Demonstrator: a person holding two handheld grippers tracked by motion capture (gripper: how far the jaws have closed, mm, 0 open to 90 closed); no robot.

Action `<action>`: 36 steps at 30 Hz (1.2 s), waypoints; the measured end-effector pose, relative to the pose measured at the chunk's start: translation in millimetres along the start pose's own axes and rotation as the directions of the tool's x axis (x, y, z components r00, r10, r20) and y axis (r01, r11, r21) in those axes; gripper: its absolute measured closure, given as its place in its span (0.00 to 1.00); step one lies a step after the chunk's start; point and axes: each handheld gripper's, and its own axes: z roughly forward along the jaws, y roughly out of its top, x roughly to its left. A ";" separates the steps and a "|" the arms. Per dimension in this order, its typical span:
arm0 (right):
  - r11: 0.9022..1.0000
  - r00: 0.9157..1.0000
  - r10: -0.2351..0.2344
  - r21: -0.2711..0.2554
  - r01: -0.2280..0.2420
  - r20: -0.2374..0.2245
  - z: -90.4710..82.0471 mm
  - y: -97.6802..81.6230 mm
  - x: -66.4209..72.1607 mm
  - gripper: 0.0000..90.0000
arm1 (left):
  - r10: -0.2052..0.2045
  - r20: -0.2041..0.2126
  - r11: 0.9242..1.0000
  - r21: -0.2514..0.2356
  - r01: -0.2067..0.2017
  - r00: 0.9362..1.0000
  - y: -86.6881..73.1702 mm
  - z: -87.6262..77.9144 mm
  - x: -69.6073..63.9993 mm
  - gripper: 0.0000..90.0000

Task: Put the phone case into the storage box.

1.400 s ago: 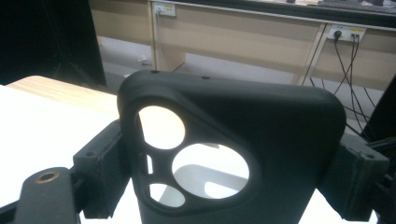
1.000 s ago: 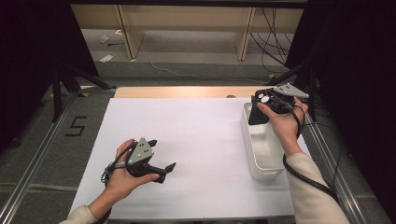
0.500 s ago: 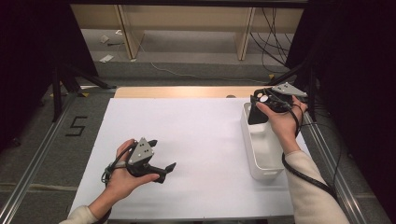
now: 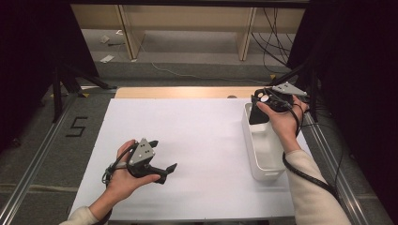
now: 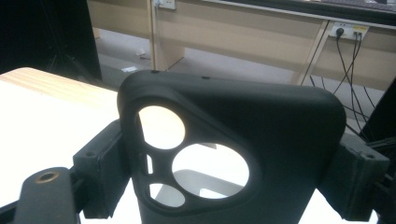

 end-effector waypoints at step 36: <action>1.000 1.000 -0.002 0.022 0.002 0.002 13.2 -0.6 -2.3 0.18 | -0.003 0.003 1.000 0.002 0.003 1.000 -0.4 0.6 0.0 0.00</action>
